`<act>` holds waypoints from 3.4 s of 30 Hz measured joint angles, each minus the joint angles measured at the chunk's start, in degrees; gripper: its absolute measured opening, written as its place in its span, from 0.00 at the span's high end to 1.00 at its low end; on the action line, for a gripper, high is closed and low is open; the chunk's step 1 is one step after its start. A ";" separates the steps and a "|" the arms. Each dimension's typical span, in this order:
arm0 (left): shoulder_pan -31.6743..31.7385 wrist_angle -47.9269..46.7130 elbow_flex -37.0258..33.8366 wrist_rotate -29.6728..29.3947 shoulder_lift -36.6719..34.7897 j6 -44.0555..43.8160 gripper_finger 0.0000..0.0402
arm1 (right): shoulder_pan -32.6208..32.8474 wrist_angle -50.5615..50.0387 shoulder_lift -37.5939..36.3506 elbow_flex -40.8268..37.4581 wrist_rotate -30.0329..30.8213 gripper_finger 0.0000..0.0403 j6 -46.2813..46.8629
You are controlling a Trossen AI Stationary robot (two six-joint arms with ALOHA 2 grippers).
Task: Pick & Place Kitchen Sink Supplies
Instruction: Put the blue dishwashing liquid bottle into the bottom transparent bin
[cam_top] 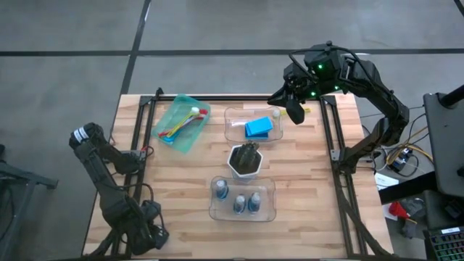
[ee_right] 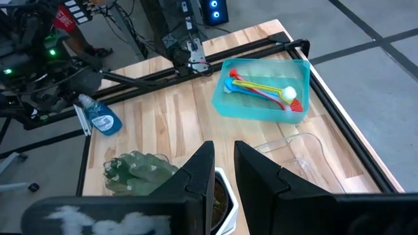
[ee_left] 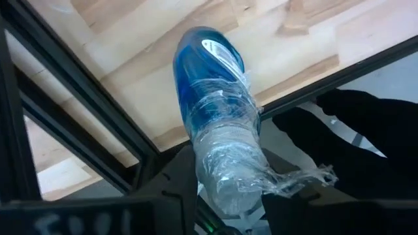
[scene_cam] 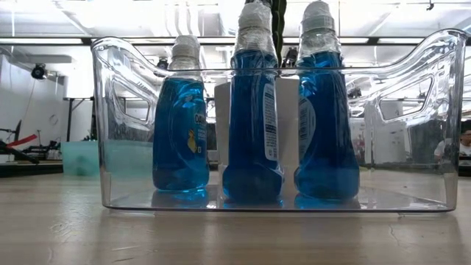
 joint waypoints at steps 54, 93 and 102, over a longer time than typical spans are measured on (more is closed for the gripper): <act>33.39 -1.53 26.44 -3.91 1.71 41.22 0.68 | -0.02 -0.15 0.11 0.00 0.11 0.86 -3.63; 39.39 -13.45 32.37 3.05 19.97 62.14 0.67 | -0.02 -0.23 0.39 -0.55 0.07 0.86 -3.43; 40.70 -12.89 32.37 5.00 24.07 62.26 0.66 | -0.02 -0.18 0.39 -2.70 0.06 0.86 -2.54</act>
